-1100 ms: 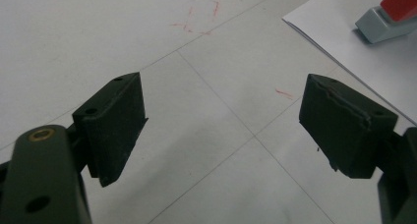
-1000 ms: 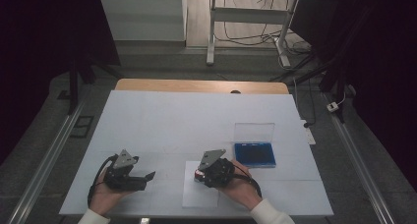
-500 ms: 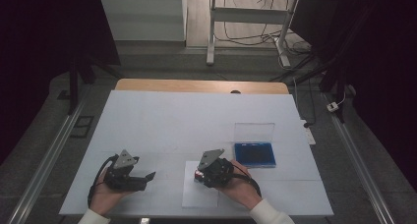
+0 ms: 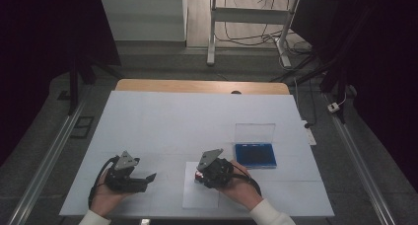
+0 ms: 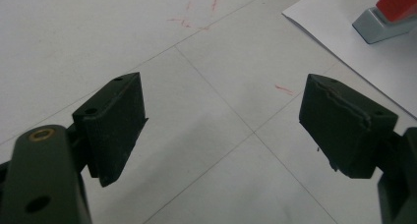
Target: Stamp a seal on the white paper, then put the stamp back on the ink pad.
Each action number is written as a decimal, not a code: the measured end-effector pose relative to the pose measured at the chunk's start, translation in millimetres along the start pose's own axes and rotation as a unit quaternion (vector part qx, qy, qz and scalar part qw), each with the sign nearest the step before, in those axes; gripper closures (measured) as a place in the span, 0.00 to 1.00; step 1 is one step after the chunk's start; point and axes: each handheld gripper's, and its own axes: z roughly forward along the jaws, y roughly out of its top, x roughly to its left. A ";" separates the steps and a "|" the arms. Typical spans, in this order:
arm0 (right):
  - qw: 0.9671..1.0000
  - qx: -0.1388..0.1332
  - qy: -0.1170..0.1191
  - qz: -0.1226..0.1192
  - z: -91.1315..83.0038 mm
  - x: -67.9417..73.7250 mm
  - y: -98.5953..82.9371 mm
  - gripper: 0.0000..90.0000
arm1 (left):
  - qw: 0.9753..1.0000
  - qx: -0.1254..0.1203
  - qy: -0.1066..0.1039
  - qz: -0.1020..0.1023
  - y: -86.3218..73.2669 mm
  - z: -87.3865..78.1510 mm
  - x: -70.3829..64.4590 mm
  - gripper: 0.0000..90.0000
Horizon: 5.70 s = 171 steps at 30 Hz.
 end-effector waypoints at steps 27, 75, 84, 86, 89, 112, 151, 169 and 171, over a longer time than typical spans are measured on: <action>1.000 0.007 0.001 0.006 4.0 0.3 -2.3 0.78 | 1.000 -0.002 -0.003 -0.004 1.9 -0.4 -3.0 0.20; 0.992 -0.108 0.035 0.061 -31.9 -22.5 -9.2 0.77 | 1.000 -0.008 -0.008 -0.029 5.3 0.7 4.7 0.20; 0.991 -0.112 0.017 0.072 -41.6 -25.6 -15.0 0.77 | 1.000 -0.010 -0.008 -0.025 6.6 -0.4 3.0 0.20; 0.991 -0.112 0.014 0.073 -44.6 -27.3 -17.4 0.77 | 1.000 -0.010 -0.008 -0.025 6.6 -0.1 3.5 0.20; 0.990 -0.115 0.006 0.075 -48.5 -30.2 -20.1 0.77 | 1.000 -0.011 -0.007 -0.026 6.5 0.0 3.7 0.20; 0.979 -0.133 -0.090 0.122 -103.9 -67.8 -58.9 0.77 | 1.000 -0.020 0.002 -0.023 4.6 -10.7 0.9 0.20; 0.973 -0.009 -0.141 0.180 -83.4 -104.8 -105.9 0.76 | 1.000 -0.018 -0.001 -0.023 3.6 -8.8 1.1 0.20; 0.967 -0.070 -0.147 0.194 -94.6 -95.8 -107.0 0.48 | 1.000 -0.016 -0.004 -0.023 5.1 -6.5 -0.5 0.20; 0.967 -0.081 -0.153 0.188 -97.1 -91.3 -109.7 0.46 | 1.000 -0.017 -0.005 -0.025 4.9 -7.1 -0.3 0.20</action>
